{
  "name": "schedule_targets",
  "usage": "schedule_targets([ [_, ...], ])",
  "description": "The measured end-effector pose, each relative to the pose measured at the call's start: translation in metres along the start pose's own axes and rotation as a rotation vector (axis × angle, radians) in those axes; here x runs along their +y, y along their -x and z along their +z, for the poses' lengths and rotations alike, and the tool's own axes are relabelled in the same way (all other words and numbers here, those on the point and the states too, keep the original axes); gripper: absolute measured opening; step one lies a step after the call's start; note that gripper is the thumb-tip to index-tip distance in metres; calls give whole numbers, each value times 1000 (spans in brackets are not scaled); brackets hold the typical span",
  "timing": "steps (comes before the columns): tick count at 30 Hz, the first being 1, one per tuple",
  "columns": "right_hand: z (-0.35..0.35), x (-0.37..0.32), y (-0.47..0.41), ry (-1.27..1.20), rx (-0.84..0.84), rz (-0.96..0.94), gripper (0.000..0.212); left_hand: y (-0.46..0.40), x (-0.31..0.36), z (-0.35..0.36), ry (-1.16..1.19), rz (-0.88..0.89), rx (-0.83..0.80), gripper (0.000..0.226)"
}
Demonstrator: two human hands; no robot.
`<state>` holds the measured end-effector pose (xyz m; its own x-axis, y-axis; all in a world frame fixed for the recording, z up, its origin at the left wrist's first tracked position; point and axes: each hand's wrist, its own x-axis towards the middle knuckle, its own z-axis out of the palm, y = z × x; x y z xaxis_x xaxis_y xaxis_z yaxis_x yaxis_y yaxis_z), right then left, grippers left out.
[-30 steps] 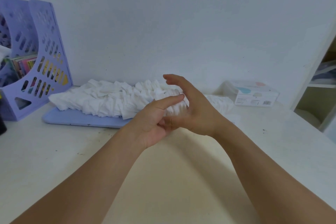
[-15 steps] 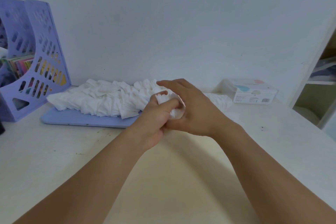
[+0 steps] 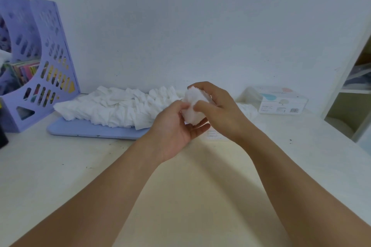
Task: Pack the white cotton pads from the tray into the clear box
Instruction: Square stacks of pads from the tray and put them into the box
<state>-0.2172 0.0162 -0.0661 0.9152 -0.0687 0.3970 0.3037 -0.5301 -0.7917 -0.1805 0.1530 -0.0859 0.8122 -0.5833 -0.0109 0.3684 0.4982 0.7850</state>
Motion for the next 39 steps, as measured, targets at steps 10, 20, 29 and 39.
schedule_targets([
  [10,-26,-3,-3,-64,39,240,47,-6,-13,1,-385,291,101,49],
  [20,-101,35,3,131,346,689,55,-24,-38,-34,-1617,721,-182,50],
  [29,-81,47,-8,361,335,631,47,-28,-40,-38,-1584,685,-168,40],
  [39,-92,66,-5,256,377,706,55,-28,-42,-41,-1574,652,-199,45],
])
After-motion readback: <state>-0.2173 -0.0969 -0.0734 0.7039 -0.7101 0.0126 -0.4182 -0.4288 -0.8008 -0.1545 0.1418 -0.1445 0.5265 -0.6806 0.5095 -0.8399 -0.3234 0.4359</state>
